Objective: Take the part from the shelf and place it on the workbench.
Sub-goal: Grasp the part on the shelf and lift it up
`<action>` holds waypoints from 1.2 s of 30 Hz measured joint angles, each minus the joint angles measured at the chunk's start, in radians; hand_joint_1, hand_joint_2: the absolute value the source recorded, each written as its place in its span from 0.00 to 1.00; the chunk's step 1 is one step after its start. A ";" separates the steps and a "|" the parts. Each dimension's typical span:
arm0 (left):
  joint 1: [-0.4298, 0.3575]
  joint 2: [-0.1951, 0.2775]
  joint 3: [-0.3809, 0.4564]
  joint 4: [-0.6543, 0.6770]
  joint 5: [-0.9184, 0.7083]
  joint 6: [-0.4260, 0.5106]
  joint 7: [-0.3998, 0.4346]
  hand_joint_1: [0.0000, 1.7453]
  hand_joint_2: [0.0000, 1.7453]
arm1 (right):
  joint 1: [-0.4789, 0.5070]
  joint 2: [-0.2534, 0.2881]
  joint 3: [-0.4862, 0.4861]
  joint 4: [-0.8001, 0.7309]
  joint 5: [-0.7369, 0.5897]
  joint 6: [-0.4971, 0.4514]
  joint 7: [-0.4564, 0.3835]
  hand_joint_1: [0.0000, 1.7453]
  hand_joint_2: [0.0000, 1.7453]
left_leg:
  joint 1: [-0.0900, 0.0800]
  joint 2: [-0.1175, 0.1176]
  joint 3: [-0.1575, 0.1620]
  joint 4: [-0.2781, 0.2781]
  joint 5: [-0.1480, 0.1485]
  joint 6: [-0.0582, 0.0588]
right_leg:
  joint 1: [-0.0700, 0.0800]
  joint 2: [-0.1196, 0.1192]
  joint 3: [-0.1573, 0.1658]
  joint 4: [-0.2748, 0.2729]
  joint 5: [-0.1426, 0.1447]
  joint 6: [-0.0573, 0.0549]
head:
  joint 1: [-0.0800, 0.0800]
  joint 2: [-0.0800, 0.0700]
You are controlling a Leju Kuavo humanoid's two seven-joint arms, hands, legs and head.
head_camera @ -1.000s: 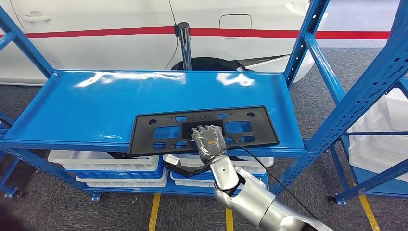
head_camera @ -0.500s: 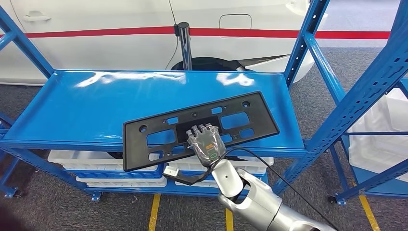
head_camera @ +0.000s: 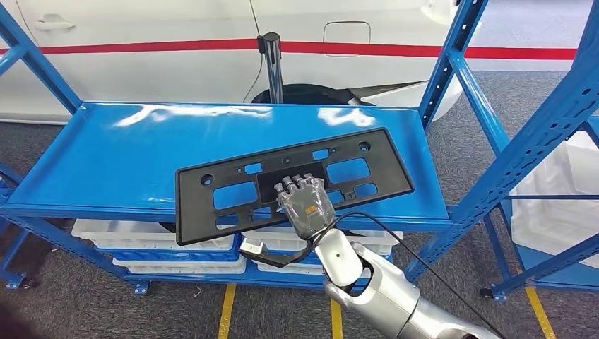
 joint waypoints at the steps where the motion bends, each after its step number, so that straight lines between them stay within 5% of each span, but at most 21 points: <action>1: 0.000 0.000 0.000 0.000 0.000 0.000 0.000 0.00 1.00 | 0.001 -0.002 -0.001 -0.002 -0.002 0.000 0.000 1.00 1.00 | 0.001 0.000 -0.002 -0.001 0.002 0.000 | -0.002 0.000 -0.028 0.070 -0.037 0.005 | 0.000 0.000; 3: 0.000 0.000 0.000 0.000 0.000 -0.001 0.000 0.00 1.00 | 0.004 -0.007 -0.001 -0.003 -0.004 0.001 0.000 1.00 1.00 | 0.005 0.000 -0.007 0.000 0.005 -0.005 | -0.010 0.000 -0.066 0.171 -0.072 0.016 | 0.000 0.000; 4: 0.000 0.000 0.000 0.000 0.000 -0.001 0.000 0.00 1.00 | 0.006 -0.009 -0.001 -0.003 -0.006 0.002 0.000 1.00 1.00 | 0.010 0.000 -0.010 0.001 0.007 -0.009 | -0.015 0.000 -0.061 0.168 -0.061 0.022 | 0.000 0.000; 7: -0.001 0.002 0.000 0.000 -0.001 0.000 0.000 0.00 1.00 | 0.007 -0.011 -0.002 -0.003 -0.022 0.003 0.000 1.00 1.00 | 0.023 -0.002 -0.023 0.014 0.009 -0.034 | -0.033 0.000 0.039 -0.011 0.023 0.049 | 0.000 0.000; 8: -0.002 0.002 0.000 0.001 -0.002 0.000 0.000 0.00 1.00 | 0.007 -0.012 -0.003 -0.003 -0.028 0.003 0.000 1.00 1.00 | 0.023 -0.003 -0.028 0.021 0.009 -0.044 | -0.037 0.005 0.060 -0.053 0.040 0.050 | 0.000 0.000; 13: 0.002 0.003 -0.001 0.002 -0.002 0.001 0.002 0.00 1.00 | 0.007 -0.012 -0.006 -0.005 -0.034 0.003 0.003 1.00 1.00 | 0.026 -0.005 -0.060 0.057 -0.005 -0.068 | -0.036 0.016 0.034 -0.058 0.047 -0.010 | -0.002 0.000; 17: -0.001 0.002 -0.001 0.002 -0.004 0.000 0.003 0.00 1.00 | 0.006 -0.012 -0.009 -0.005 -0.034 0.003 0.008 1.00 1.00 | 0.019 -0.001 -0.139 0.295 -0.170 -0.061 | -0.017 0.012 -0.005 -0.058 0.078 -0.040 | -0.002 0.000; 19: -0.002 0.002 -0.001 0.002 -0.005 -0.001 0.004 0.00 1.00 | 0.007 -0.012 -0.009 -0.005 -0.036 0.002 0.009 1.00 1.00 | 0.009 -0.002 -0.137 0.357 -0.193 -0.045 | -0.002 0.011 -0.025 -0.058 0.093 -0.048 | -0.002 0.000; 20: -0.002 0.002 -0.001 0.002 -0.006 -0.001 0.005 0.00 1.00 | 0.007 -0.012 -0.009 -0.005 -0.038 0.002 0.009 1.00 1.00 | 0.001 -0.002 -0.109 0.332 -0.179 -0.032 | 0.007 0.011 -0.035 -0.058 0.101 -0.052 | -0.002 0.000; 23: -0.007 0.003 -0.001 0.002 -0.010 -0.001 0.006 0.00 1.00 | 0.007 -0.012 -0.010 -0.006 -0.044 0.001 0.010 1.00 1.00 | -0.034 0.004 0.032 0.127 -0.134 0.024 | 0.021 0.009 -0.055 -0.059 0.125 -0.056 | -0.002 0.000; 25: -0.009 0.005 -0.001 0.002 -0.013 -0.001 0.007 0.00 1.00 | 0.007 -0.013 -0.011 -0.007 -0.044 0.000 0.011 1.00 1.00 | -0.051 0.010 0.076 0.050 -0.127 0.040 | 0.017 0.005 -0.058 -0.064 0.141 -0.050 | -0.001 0.000; 28: -0.009 0.002 -0.002 0.002 -0.015 -0.002 0.011 0.00 1.00 | 0.007 -0.015 -0.011 -0.008 -0.044 0.000 0.013 1.00 1.00 | -0.050 0.013 0.071 0.016 -0.087 0.039 | 0.015 0.002 -0.062 -0.072 0.151 -0.035 | -0.002 0.000; 30: -0.008 0.001 -0.003 0.002 -0.016 -0.003 0.012 0.00 1.00 | 0.008 -0.020 -0.012 -0.008 -0.044 0.000 0.013 1.00 1.00 | -0.038 0.015 0.056 -0.004 -0.053 0.032 | 0.015 0.003 -0.082 -0.020 0.083 -0.023 | -0.001 0.000; 32: -0.007 -0.001 -0.005 0.002 -0.017 -0.004 0.012 0.00 1.00 | 0.012 -0.024 -0.011 -0.008 -0.044 0.000 0.014 1.00 1.00 | -0.031 0.016 0.031 -0.006 -0.028 0.026 | 0.007 0.003 -0.111 0.100 -0.014 -0.008 | 0.000 0.000; 33: -0.007 -0.002 -0.006 0.002 -0.017 -0.004 0.012 0.00 1.00 | 0.015 -0.026 -0.011 -0.008 -0.045 0.000 0.014 1.00 1.00 | -0.027 0.017 0.018 -0.005 -0.018 0.021 | 0.003 0.003 -0.118 0.157 -0.037 -0.001 | 0.000 0.000; 35: -0.007 -0.003 -0.007 0.002 -0.017 -0.004 0.012 0.00 1.00 | 0.021 -0.030 -0.011 -0.008 -0.049 0.001 0.014 1.00 1.00 | -0.015 0.018 -0.012 -0.001 0.002 0.009 | -0.008 0.002 -0.095 0.192 -0.012 0.015 | 0.000 0.000; 36: -0.007 -0.003 -0.008 0.002 -0.017 -0.004 0.012 0.00 1.00 | 0.023 -0.031 -0.011 -0.008 -0.053 0.001 0.014 1.00 1.00 | -0.008 0.018 -0.027 0.005 0.010 0.001 | -0.014 0.001 -0.059 0.159 0.017 0.025 | 0.000 0.000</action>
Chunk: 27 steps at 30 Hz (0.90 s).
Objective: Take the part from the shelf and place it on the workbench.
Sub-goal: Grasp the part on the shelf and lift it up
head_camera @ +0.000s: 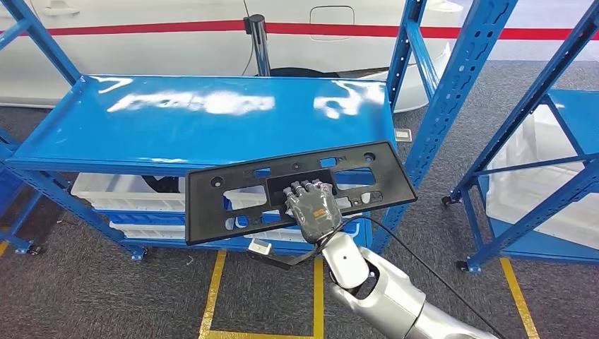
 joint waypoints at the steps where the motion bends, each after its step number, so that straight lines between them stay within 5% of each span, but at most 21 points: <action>1: 0.000 0.000 0.000 0.000 0.000 0.000 0.000 0.00 1.00 | 0.001 -0.001 0.000 -0.001 -0.005 0.000 0.000 1.00 1.00 | 0.006 0.000 -0.015 0.010 0.006 -0.008 | -0.007 -0.001 0.048 -0.062 0.016 0.012 | 0.000 0.000; 3: 0.000 0.001 -0.001 0.000 0.001 0.000 0.000 0.00 1.00 | -0.001 -0.001 -0.001 -0.006 -0.013 0.000 0.001 1.00 1.00 | 0.008 -0.001 -0.044 0.037 0.013 -0.023 | -0.012 -0.001 0.131 -0.185 0.005 0.019 | 0.001 0.000; 5: 0.001 0.002 -0.001 0.000 0.002 0.000 0.000 0.00 1.00 | -0.001 -0.001 -0.002 -0.011 -0.016 0.001 0.001 1.00 1.00 | 0.006 -0.002 -0.059 0.051 0.023 -0.034 | -0.008 0.001 0.151 -0.226 -0.015 -0.003 | 0.000 0.000; 7: 0.003 0.001 -0.001 0.000 0.002 0.001 0.000 0.00 1.00 | -0.001 -0.003 -0.002 -0.013 -0.019 0.001 0.001 1.00 1.00 | 0.011 -0.003 -0.067 0.056 0.024 -0.040 | -0.007 -0.001 0.134 -0.220 -0.002 -0.030 | 0.000 0.000; 9: 0.005 0.001 -0.002 0.000 0.002 0.002 0.001 0.00 1.00 | -0.001 -0.003 -0.002 -0.017 -0.022 0.001 0.001 1.00 1.00 | 0.014 -0.004 -0.092 0.119 -0.043 -0.048 | -0.007 -0.003 0.111 -0.220 0.020 -0.049 | -0.001 0.000; 12: 0.003 0.001 -0.004 0.000 0.001 0.002 0.001 0.00 1.00 | -0.002 -0.003 -0.002 -0.022 -0.027 0.001 0.000 1.00 1.00 | 0.014 -0.005 -0.138 0.312 -0.175 -0.053 | 0.000 -0.002 0.070 -0.220 0.053 -0.061 | -0.001 0.000; 14: 0.003 0.001 -0.007 0.000 0.003 0.003 0.002 0.00 1.00 | -0.001 -0.003 -0.002 -0.024 -0.039 0.001 -0.004 1.00 1.00 | 0.011 -0.005 -0.118 0.349 -0.172 -0.044 | 0.007 -0.002 0.043 -0.220 0.074 -0.064 | -0.001 0.000; 16: 0.001 0.002 -0.007 0.000 0.005 0.003 0.002 0.00 1.00 | -0.002 -0.002 -0.003 -0.028 -0.053 0.000 -0.009 1.00 1.00 | 0.000 -0.007 -0.032 0.251 -0.130 -0.020 | 0.013 -0.001 0.019 -0.220 0.095 -0.065 | -0.001 0.000; 18: -0.002 0.004 -0.008 0.000 0.004 0.005 0.002 0.00 1.00 | -0.004 0.000 -0.004 -0.033 -0.068 -0.002 -0.012 1.00 1.00 | -0.016 -0.007 0.071 0.105 -0.125 0.005 | 0.016 -0.002 0.006 -0.222 0.114 -0.061 | -0.001 0.000; 19: -0.003 0.005 -0.008 0.000 0.004 0.006 0.002 0.00 1.00 | -0.006 0.002 -0.005 -0.035 -0.075 -0.004 -0.014 1.00 1.00 | -0.023 -0.006 0.099 0.058 -0.128 0.011 | 0.013 -0.005 0.005 -0.227 0.124 -0.056 | 0.000 0.000; 22: -0.005 0.006 -0.008 0.000 0.004 0.007 0.002 0.00 1.00 | -0.007 0.007 -0.006 -0.036 -0.090 -0.009 -0.017 1.00 1.00 | -0.030 -0.005 0.101 0.011 -0.096 0.019 | 0.006 -0.010 0.006 -0.249 0.150 -0.036 | 0.000 0.000; 24: -0.006 0.006 -0.008 0.000 0.005 0.009 0.002 0.00 1.00 | -0.007 0.007 -0.006 -0.036 -0.096 -0.010 -0.018 1.00 1.00 | -0.025 -0.004 0.091 -0.014 -0.058 0.022 | 0.007 -0.008 -0.006 -0.220 0.098 -0.026 | 0.000 0.000; 27: -0.003 0.004 -0.008 0.000 0.005 0.010 0.002 0.00 1.00 | -0.005 0.004 -0.005 -0.036 -0.099 -0.010 -0.019 1.00 1.00 | -0.021 -0.003 0.049 -0.020 -0.015 0.021 | 0.007 -0.005 -0.041 -0.045 -0.049 -0.014 | 0.001 0.000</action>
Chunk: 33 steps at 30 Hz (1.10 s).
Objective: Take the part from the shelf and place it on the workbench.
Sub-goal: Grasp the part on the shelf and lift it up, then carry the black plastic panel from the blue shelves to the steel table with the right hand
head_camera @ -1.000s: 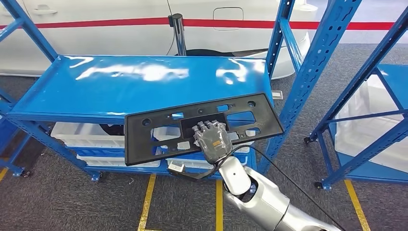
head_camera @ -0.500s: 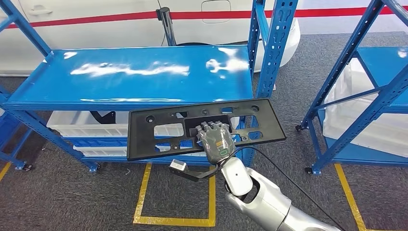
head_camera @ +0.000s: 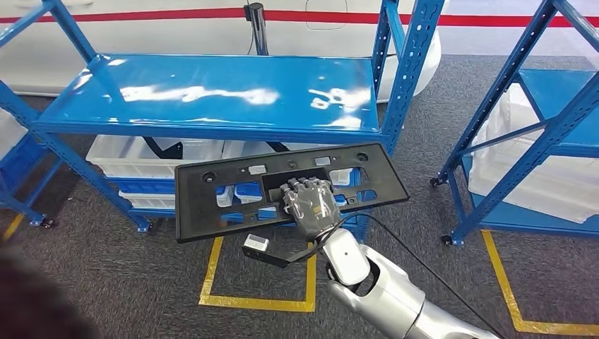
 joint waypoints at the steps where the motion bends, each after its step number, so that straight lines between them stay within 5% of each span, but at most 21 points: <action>1: 0.001 -0.001 0.000 0.000 0.000 0.000 0.000 0.00 1.00 | 0.001 -0.001 0.000 0.000 -0.002 0.001 0.001 1.00 1.00 | 0.000 0.001 -0.017 0.001 0.012 -0.002 | 0.000 0.000 -0.002 0.051 -0.011 0.004 | 0.000 0.000; 3: 0.002 -0.002 0.000 0.000 0.000 0.000 0.000 0.00 1.00 | 0.002 -0.003 0.000 0.000 -0.005 0.002 0.003 1.00 1.00 | 0.002 0.002 -0.052 0.007 0.036 -0.007 | -0.001 0.000 0.037 0.062 0.032 0.009 | 0.000 0.000; 5: 0.002 -0.002 0.000 0.000 0.000 0.001 0.000 0.00 1.00 | 0.001 -0.003 0.000 0.000 -0.008 0.003 0.005 1.00 1.00 | 0.003 0.002 -0.085 0.023 0.053 -0.015 | -0.002 -0.001 0.137 -0.053 0.064 0.011 | 0.000 0.000; 7: 0.001 -0.002 0.000 0.000 -0.001 0.003 0.000 0.00 1.00 | -0.001 -0.001 0.000 0.000 -0.009 0.003 0.007 1.00 1.00 | 0.001 0.002 -0.107 0.042 0.066 -0.026 | 0.002 0.000 0.221 -0.177 0.041 -0.001 | -0.001 0.000; 8: 0.001 -0.002 0.000 0.000 -0.001 0.004 0.000 0.00 1.00 | -0.003 0.000 0.000 0.000 -0.010 0.003 0.008 1.00 1.00 | 0.001 0.002 -0.113 0.046 0.073 -0.031 | 0.005 0.001 0.237 -0.207 0.028 -0.010 | -0.001 0.000; 11: 0.004 -0.002 0.000 0.000 -0.004 0.005 0.000 0.00 1.00 | -0.004 0.000 0.000 0.000 -0.014 0.002 0.010 1.00 1.00 | 0.008 0.001 -0.126 0.057 0.072 -0.049 | 0.007 -0.001 0.221 -0.214 0.048 -0.042 | -0.001 0.000; 13: 0.006 -0.002 -0.001 0.000 -0.005 0.005 0.000 0.00 1.00 | -0.005 0.001 0.000 0.001 -0.017 0.001 0.011 1.00 1.00 | 0.015 -0.001 -0.155 0.139 -0.015 -0.063 | 0.004 -0.002 0.196 -0.216 0.073 -0.056 | -0.002 0.000; 15: 0.005 -0.002 -0.001 0.000 -0.006 0.005 0.000 0.00 1.00 | -0.005 0.002 0.000 0.001 -0.018 0.001 0.012 1.00 1.00 | 0.022 -0.001 -0.190 0.279 -0.116 -0.076 | 0.004 -0.001 0.163 -0.215 0.098 -0.059 | -0.002 0.000; 17: 0.004 -0.002 -0.001 0.000 -0.006 0.005 0.000 0.00 1.00 | -0.003 0.002 0.000 0.001 -0.018 0.001 0.012 1.00 1.00 | 0.026 -0.001 -0.188 0.360 -0.130 -0.082 | 0.004 -0.001 0.131 -0.214 0.122 -0.058 | -0.002 0.000; 18: 0.004 -0.002 -0.001 0.000 -0.006 0.005 0.000 0.00 1.00 | -0.002 0.002 0.000 0.001 -0.018 0.001 0.012 1.00 1.00 | 0.027 -0.002 -0.163 0.350 -0.106 -0.081 | 0.004 0.000 0.116 -0.214 0.133 -0.056 | -0.002 0.000; 20: 0.003 -0.002 -0.001 0.000 -0.006 0.005 0.000 0.00 1.00 | -0.002 0.003 0.000 0.001 -0.018 0.000 0.012 1.00 1.00 | 0.025 -0.004 -0.063 0.229 -0.064 -0.070 | 0.004 0.000 0.091 -0.213 0.155 -0.051 | -0.002 0.000; 22: 0.000 -0.001 -0.001 0.000 -0.006 0.005 0.000 0.00 1.00 | -0.004 0.004 -0.001 0.001 -0.019 0.000 0.014 1.00 1.00 | 0.018 -0.009 0.035 0.081 -0.072 -0.055 | 0.004 0.000 0.077 -0.216 0.174 -0.042 | -0.002 0.000; 25: 0.000 -0.001 -0.001 0.000 -0.006 0.005 0.000 0.00 1.00 | -0.006 0.007 -0.002 0.001 -0.019 0.000 0.015 1.00 1.00 | 0.010 -0.011 0.053 0.026 -0.071 -0.041 | 0.000 0.000 0.070 -0.223 0.199 -0.023 | -0.003 0.000; 27: 0.000 -0.001 -0.001 0.000 -0.005 0.004 0.001 0.00 1.00 | -0.005 0.006 -0.002 0.001 -0.019 0.000 0.016 1.00 1.00 | 0.013 -0.007 0.039 0.020 -0.051 -0.030 | -0.001 0.001 0.054 -0.197 0.168 -0.013 | -0.003 0.000; 31: 0.000 -0.001 -0.001 0.000 -0.006 0.003 0.001 0.00 1.00 | 0.000 0.001 -0.001 0.003 -0.020 0.000 0.016 1.00 1.00 | 0.011 -0.004 -0.014 0.021 -0.004 -0.016 | 0.002 0.001 -0.012 0.043 -0.010 -0.010 | -0.002 0.000; 33: 0.000 -0.002 -0.001 0.000 -0.006 0.003 0.001 0.00 1.00 | 0.004 -0.001 -0.001 0.003 -0.021 0.000 0.016 1.00 1.00 | 0.010 -0.003 -0.046 0.022 0.020 -0.016 | 0.004 0.001 0.003 0.098 0.004 -0.011 | -0.002 0.000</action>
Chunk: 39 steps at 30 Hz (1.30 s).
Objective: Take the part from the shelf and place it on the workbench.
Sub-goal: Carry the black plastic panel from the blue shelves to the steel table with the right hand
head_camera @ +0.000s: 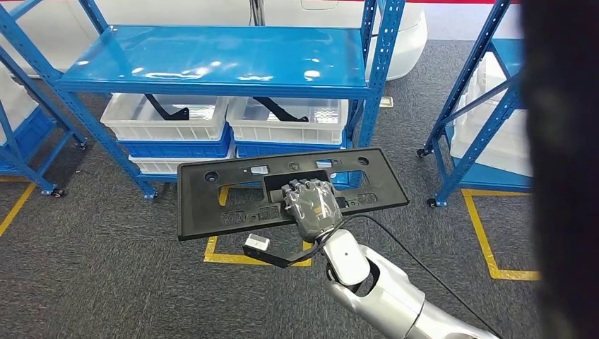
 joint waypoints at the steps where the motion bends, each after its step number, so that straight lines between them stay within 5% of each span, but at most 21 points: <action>1: 0.000 0.000 0.000 0.000 0.000 0.000 0.000 0.00 1.00 | 0.001 0.000 0.000 0.000 0.000 0.000 0.000 1.00 1.00 | 0.000 0.000 -0.014 0.001 0.011 -0.002 | 0.000 0.000 0.032 -0.026 0.030 -0.001 | 0.000 0.000; 2: 0.000 0.000 0.000 0.000 0.000 0.000 0.000 0.00 1.00 | 0.001 0.000 0.000 0.000 0.000 0.000 0.001 1.00 1.00 | 0.000 0.000 -0.028 0.005 0.021 -0.005 | 0.000 -0.001 0.082 -0.086 0.054 -0.003 | 0.000 0.000; 4: -0.001 0.000 0.000 0.000 0.000 0.000 0.001 0.00 1.00 | -0.002 0.001 0.000 0.000 -0.001 0.000 0.002 1.00 1.00 | -0.002 0.000 -0.049 0.014 0.037 -0.014 | 0.003 0.000 0.189 -0.239 0.053 -0.007 | 0.000 0.000; 6: -0.001 0.000 0.000 0.000 -0.002 0.001 0.002 0.00 1.00 | -0.004 0.002 -0.001 0.000 -0.001 0.000 0.002 1.00 1.00 | -0.003 0.000 -0.060 0.019 0.051 -0.023 | 0.009 0.001 0.235 -0.321 0.031 -0.016 | -0.001 0.000; 9: 0.001 0.000 -0.001 0.000 -0.007 0.002 0.004 0.00 1.00 | -0.004 0.001 -0.001 0.001 -0.004 0.001 0.004 1.00 1.00 | 0.004 -0.001 -0.072 0.035 0.041 -0.040 | 0.007 0.000 0.223 -0.326 0.048 -0.038 | -0.001 0.000; 11: 0.001 0.001 -0.002 0.000 -0.010 0.003 0.006 0.00 1.00 | -0.004 0.001 -0.001 0.001 -0.006 0.001 0.005 1.00 1.00 | 0.010 -0.002 -0.107 0.125 -0.035 -0.054 | 0.004 -0.001 0.207 -0.327 0.065 -0.048 | -0.001 0.000; 13: 0.001 0.001 -0.003 0.000 -0.011 0.003 0.009 0.00 1.00 | -0.003 0.001 -0.001 0.001 -0.006 0.001 0.005 1.00 1.00 | 0.015 -0.002 -0.157 0.275 -0.119 -0.067 | 0.004 -0.001 0.185 -0.326 0.082 -0.050 | -0.001 0.000; 15: 0.002 0.001 -0.004 0.000 -0.012 0.003 0.014 0.00 1.00 | -0.001 0.000 -0.001 0.001 -0.002 0.001 0.006 1.00 1.00 | 0.018 -0.002 -0.166 0.346 -0.134 -0.072 | 0.004 -0.005 0.165 -0.325 0.096 -0.049 | -0.001 0.000; 16: 0.003 0.001 -0.004 0.000 -0.014 0.003 0.016 0.00 1.00 | 0.000 0.000 0.000 0.001 0.000 0.001 0.006 1.00 1.00 | 0.018 -0.001 -0.140 0.318 -0.115 -0.072 | 0.004 -0.008 0.157 -0.325 0.101 -0.048 | -0.002 0.000; 20: -0.003 0.001 -0.006 0.000 -0.020 0.002 0.019 0.00 1.00 | -0.002 0.000 -0.001 0.001 0.002 0.000 0.009 1.00 1.00 | 0.007 0.022 0.040 0.034 -0.050 -0.050 | 0.005 -0.028 0.148 -0.326 0.113 -0.036 | -0.002 0.000; 23: -0.002 0.001 -0.007 0.000 -0.022 0.002 0.024 0.00 1.00 | 0.000 0.000 -0.001 0.001 0.002 0.000 0.010 1.00 1.00 | 0.000 0.013 0.048 0.002 -0.046 -0.030 | 0.005 -0.044 0.145 -0.326 0.116 -0.022 | -0.002 0.000; 25: 0.001 0.002 -0.008 0.000 -0.024 0.002 0.027 0.00 1.00 | 0.001 0.000 -0.001 0.001 0.002 0.000 0.011 1.00 1.00 | 0.005 0.003 0.046 -0.008 -0.035 -0.016 | 0.004 -0.033 0.128 -0.291 0.089 -0.014 | -0.002 0.000; 28: 0.002 0.002 -0.008 0.000 -0.026 0.000 0.029 0.00 1.00 | 0.008 -0.004 -0.001 0.001 0.002 0.000 0.012 1.00 1.00 | 0.005 -0.012 0.038 -0.011 -0.025 -0.004 | 0.003 -0.007 0.041 -0.093 -0.014 -0.009 | -0.001 0.000; 30: 0.004 0.002 -0.008 0.000 -0.028 -0.001 0.031 0.00 1.00 | 0.018 -0.007 -0.001 0.001 0.002 0.001 0.013 1.00 1.00 | 0.004 -0.027 0.034 -0.010 -0.021 -0.002 | 0.004 -0.003 0.006 -0.008 -0.033 -0.007 | -0.001 0.000; 31: 0.005 0.002 -0.008 0.000 -0.029 -0.001 0.031 0.00 1.00 | 0.022 -0.008 -0.001 0.001 0.002 0.001 0.014 1.00 1.00 | 0.004 -0.035 0.033 -0.008 -0.021 -0.003 | 0.003 -0.002 0.017 -0.027 -0.013 -0.007 | -0.001 0.000; 33: 0.007 0.002 -0.009 0.000 -0.032 -0.002 0.032 0.00 1.00 | 0.025 -0.009 -0.001 0.001 0.003 0.000 0.016 1.00 1.00 | 0.005 -0.053 0.031 -0.001 -0.021 -0.006 | 0.000 0.019 0.086 -0.163 0.058 -0.008 | -0.001 0.000; 35: 0.004 0.002 -0.009 0.000 -0.034 -0.002 0.032 0.00 1.00 | 0.025 -0.010 -0.002 0.000 0.004 0.000 0.019 1.00 1.00 | 0.002 -0.071 0.018 0.014 -0.024 -0.014 | -0.005 0.049 0.142 -0.282 0.095 -0.010 | -0.002 0.000; 39: 0.009 0.005 -0.013 0.001 -0.037 -0.004 0.035 0.00 1.00 | 0.028 -0.011 -0.002 -0.006 0.012 -0.001 0.022 1.00 1.00 | 0.004 -0.087 -0.009 0.030 -0.024 -0.037 | -0.005 0.035 0.144 -0.307 0.100 -0.025 | -0.002 0.000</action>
